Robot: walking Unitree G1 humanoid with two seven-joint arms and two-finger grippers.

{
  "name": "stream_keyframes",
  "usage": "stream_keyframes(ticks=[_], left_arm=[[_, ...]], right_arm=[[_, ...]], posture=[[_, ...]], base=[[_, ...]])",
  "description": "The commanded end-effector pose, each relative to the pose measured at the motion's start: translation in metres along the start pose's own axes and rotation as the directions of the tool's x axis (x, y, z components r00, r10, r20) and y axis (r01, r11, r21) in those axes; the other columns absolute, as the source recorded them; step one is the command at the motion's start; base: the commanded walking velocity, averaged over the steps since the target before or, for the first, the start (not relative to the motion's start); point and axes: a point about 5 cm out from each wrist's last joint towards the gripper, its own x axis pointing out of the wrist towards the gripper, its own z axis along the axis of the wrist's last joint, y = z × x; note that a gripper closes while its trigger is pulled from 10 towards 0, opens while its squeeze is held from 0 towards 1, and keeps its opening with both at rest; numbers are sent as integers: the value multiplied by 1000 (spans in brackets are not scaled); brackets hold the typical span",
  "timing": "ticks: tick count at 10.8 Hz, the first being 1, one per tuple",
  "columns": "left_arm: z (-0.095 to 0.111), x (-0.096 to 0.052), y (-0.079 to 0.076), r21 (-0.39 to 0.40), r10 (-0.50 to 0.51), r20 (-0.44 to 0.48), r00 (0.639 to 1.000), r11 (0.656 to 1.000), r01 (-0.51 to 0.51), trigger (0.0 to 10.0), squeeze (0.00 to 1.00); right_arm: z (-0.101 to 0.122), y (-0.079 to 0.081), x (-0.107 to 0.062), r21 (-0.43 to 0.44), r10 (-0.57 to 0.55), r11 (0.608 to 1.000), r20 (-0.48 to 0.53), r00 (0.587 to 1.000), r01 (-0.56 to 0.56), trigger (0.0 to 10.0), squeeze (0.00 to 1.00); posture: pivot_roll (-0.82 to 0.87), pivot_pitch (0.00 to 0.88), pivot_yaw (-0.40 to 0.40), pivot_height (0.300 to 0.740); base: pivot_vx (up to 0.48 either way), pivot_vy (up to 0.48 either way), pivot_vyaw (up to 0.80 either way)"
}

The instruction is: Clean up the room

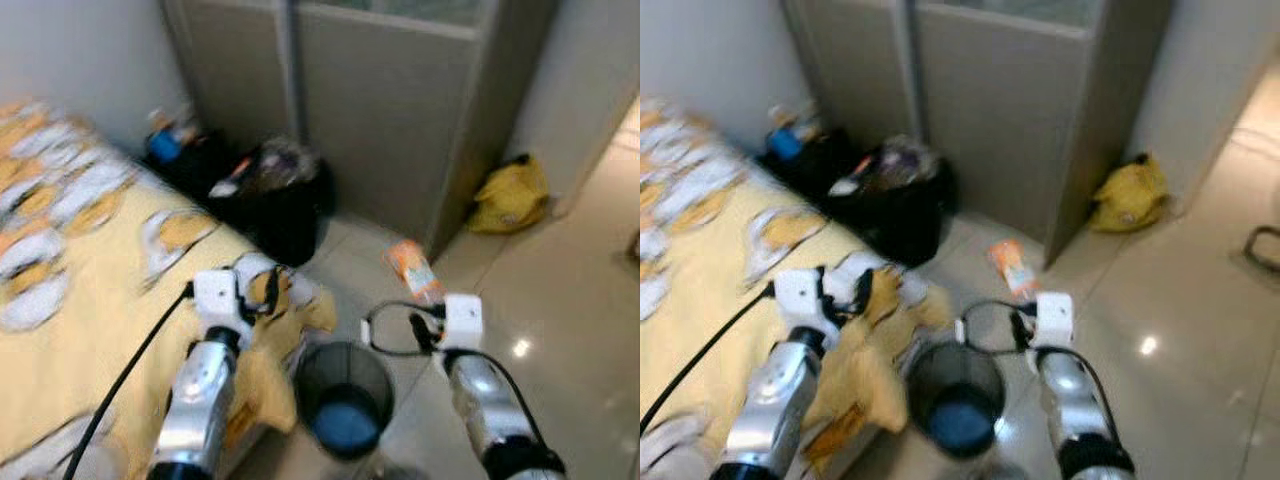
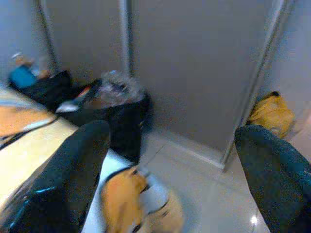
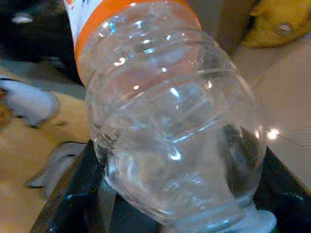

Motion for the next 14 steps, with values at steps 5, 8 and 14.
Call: stream_keyframes(ticks=[5,8,14], left_arm=[[36,-3,-5,308,-471,-162,867,811,498,10000,0],[67,-27,-28,382,-636,-208,743,647,661,10000,0],[75,-68,-33,255,-622,-276,732,687,680,10000,0]], right_arm=[[-7,27,14,-35,24,999,-177,984,-31,10000,0],[-21,29,11,32,-46,998,-264,963,57,10000,0],[-2,29,19,93,-66,992,-237,969,90,10000,1000]], posture=[[-4,145,138,740],[97,244,190,740],[166,304,187,740]], base=[[0,0,0],[0,0,0],[0,0,0]])
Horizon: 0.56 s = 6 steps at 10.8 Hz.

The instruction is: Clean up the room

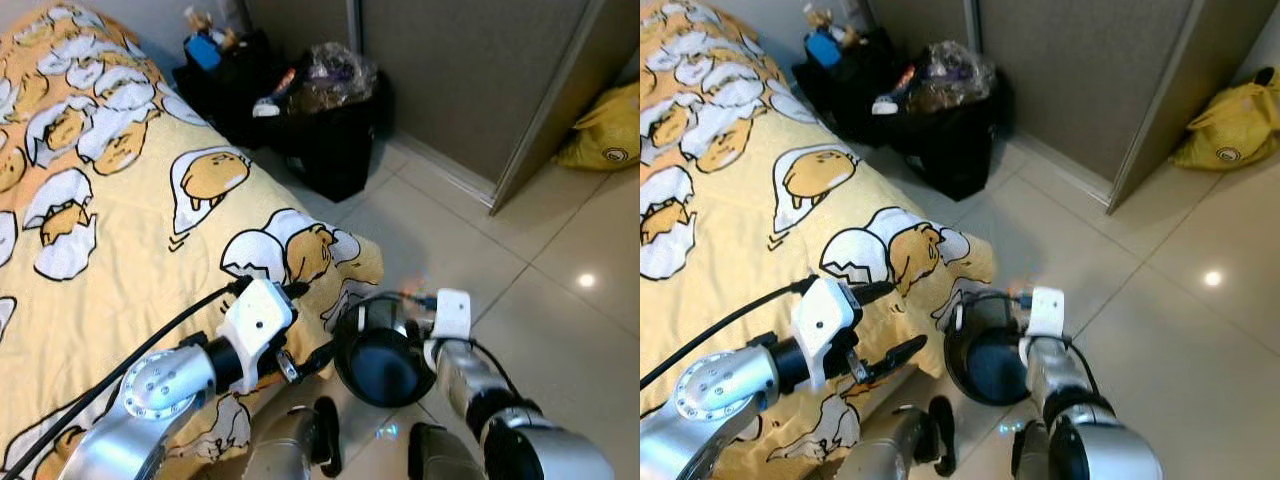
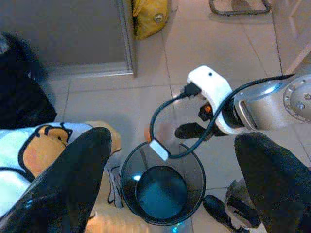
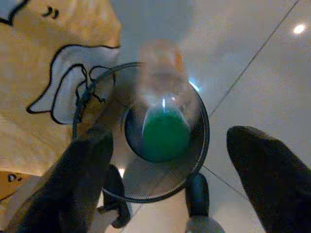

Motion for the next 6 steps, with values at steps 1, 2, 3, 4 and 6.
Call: stream_keyframes(ticks=[1,2,3,4,6], left_arm=[[-3,-3,-4,-17,9,-24,1000,1000,-9,10000,0],[-6,-1,-2,-21,13,-37,999,1000,-13,10000,0],[-8,1,-2,-24,15,-43,999,1000,-16,10000,0],[-10,7,0,-26,21,-43,999,999,-22,10000,0],[-23,25,9,-114,195,-20,981,974,-196,10000,0]], right_arm=[[-14,8,-2,43,36,999,-59,998,-34,10000,1000],[-16,12,-2,69,62,996,-79,995,-56,10000,1000],[-15,16,-2,76,84,994,-71,994,-78,10000,1000],[-8,23,-2,8,126,992,-38,991,-126,10000,1000],[29,32,-5,-138,180,978,198,963,-154,10000,0]], posture=[[157,297,176,740],[148,291,171,740],[131,279,161,740],[104,252,143,740],[46,170,92,740]], base=[[0,0,0],[0,0,0],[0,0,0],[0,0,0],[0,0,0]])
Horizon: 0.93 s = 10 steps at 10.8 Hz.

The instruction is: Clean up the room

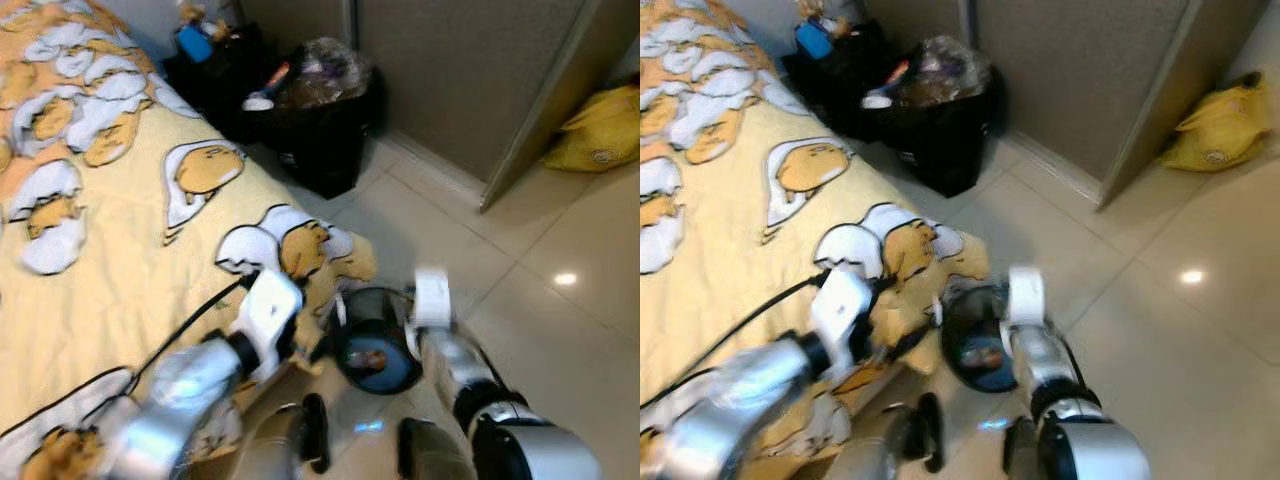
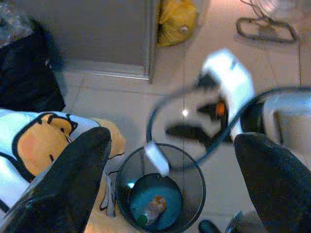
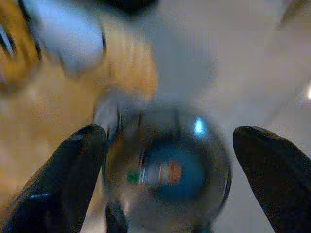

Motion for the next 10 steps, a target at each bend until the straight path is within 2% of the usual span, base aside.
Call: stream_keyframes(ticks=[1,2,3,4,5,6,7,9,10], left_arm=[[-13,-1,17,-82,152,-1,988,985,-152,10000,0],[-30,1,43,-217,370,-5,929,906,-362,10000,0],[-38,3,62,-254,474,-9,880,850,-461,10000,0],[-38,7,69,-250,503,11,864,838,-485,10000,0],[-36,4,81,-305,559,63,827,800,-517,10000,0],[-40,-3,87,-311,616,80,784,763,-567,10000,0],[-48,-3,83,-328,636,82,767,744,-582,10000,0],[-54,4,72,-309,610,94,786,769,-560,10000,0],[-58,7,73,-283,609,53,792,770,-572,10000,0]], right_arm=[[4,-2,-4,-40,0,999,91,996,4,10000,0],[14,-14,-20,-45,-32,998,239,971,44,10000,0],[17,-21,-35,-59,-44,996,320,946,66,10000,0],[19,-23,-41,-67,-40,995,367,929,70,10000,0],[24,-27,-54,-101,10,994,492,871,46,10000,0],[13,-49,-57,-93,-69,988,451,890,123,10000,0],[1,-58,-61,-94,-102,984,396,913,151,10000,0],[-11,-56,-65,-98,-94,985,368,925,139,10000,0],[-14,-51,-62,-99,-73,989,344,936,114,10000,0]], posture=[[7,104,59,740],[-19,43,30,740],[-41,0,3,740],[-55,0,-2,740],[-75,0,4,740],[-98,0,15,740],[-103,0,19,740],[-105,0,28,740],[-101,0,33,740]], base=[[0,0,0],[0,0,0],[0,0,0],[0,0,0],[0,-480,0],[0,-480,0],[0,-480,0],[0,-480,0],[0,0,0]])
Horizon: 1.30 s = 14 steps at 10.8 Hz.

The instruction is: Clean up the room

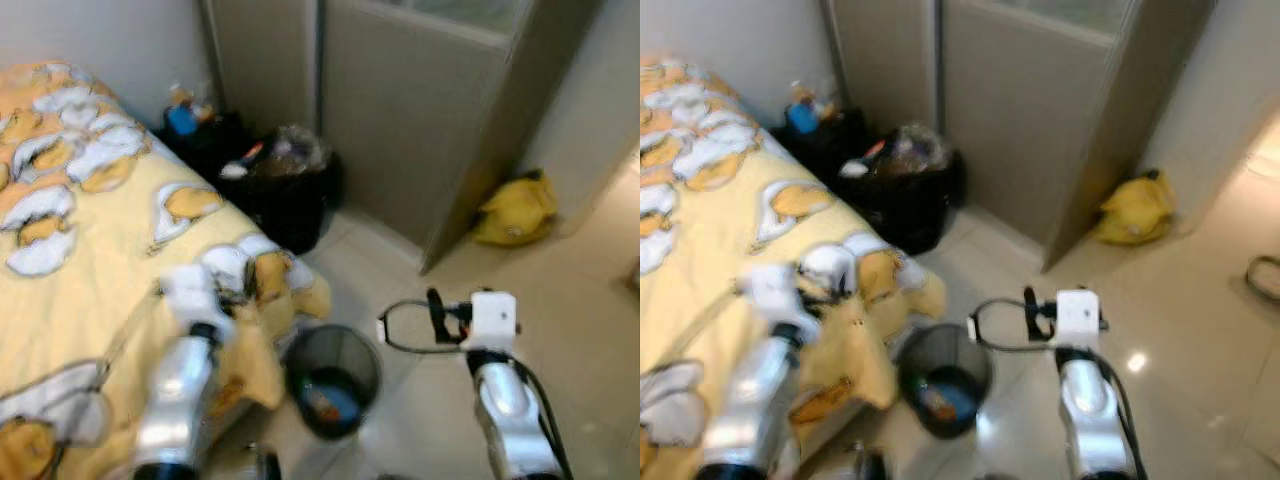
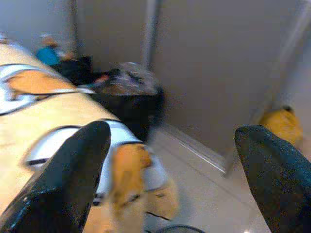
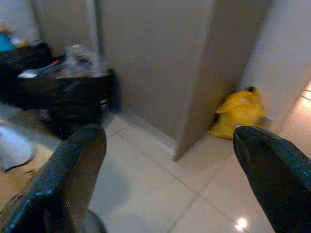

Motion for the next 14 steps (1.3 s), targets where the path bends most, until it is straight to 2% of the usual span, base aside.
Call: stream_keyframes(ticks=[1,2,4,6,8,9,12,14], left_arm=[[6,4,7,23,16,21,1000,1000,-16,10000,0],[8,7,9,-4,15,30,999,1000,-15,10000,0],[1,3,4,49,-6,9,1000,999,6,10000,0],[-12,-1,7,20,42,-48,998,999,-41,10000,0],[-22,-10,16,58,98,-83,992,994,-94,10000,0],[-24,-14,18,34,115,-86,990,993,-112,10000,0],[-28,-19,19,58,193,-89,977,980,-188,10000,0],[-35,-28,20,87,168,-129,977,984,-157,10000,0]], right_arm=[[2,7,5,11,24,1000,-6,1000,-24,10000,0],[2,13,11,25,46,999,-21,999,-46,10000,0],[-1,14,14,60,58,997,-48,997,-55,10000,0],[-5,11,12,74,69,995,-63,996,-64,10000,0],[-12,12,9,79,86,994,-84,993,-79,10000,0],[-14,11,8,82,93,993,-96,991,-85,10000,0],[-13,10,11,102,133,987,-109,985,-122,10000,0],[-11,14,8,86,197,978,-98,975,-189,10000,0]], posture=[[-98,0,42,740],[-94,0,47,740],[-96,0,54,740],[-90,0,54,740],[-81,0,52,740],[-68,0,46,740],[-48,0,18,740],[-27,0,5,740]], base=[[0,0,688],[0,480,631],[0,240,606],[0,0,0],[0,0,444],[0,0,444],[0,480,446],[0,478,447]])
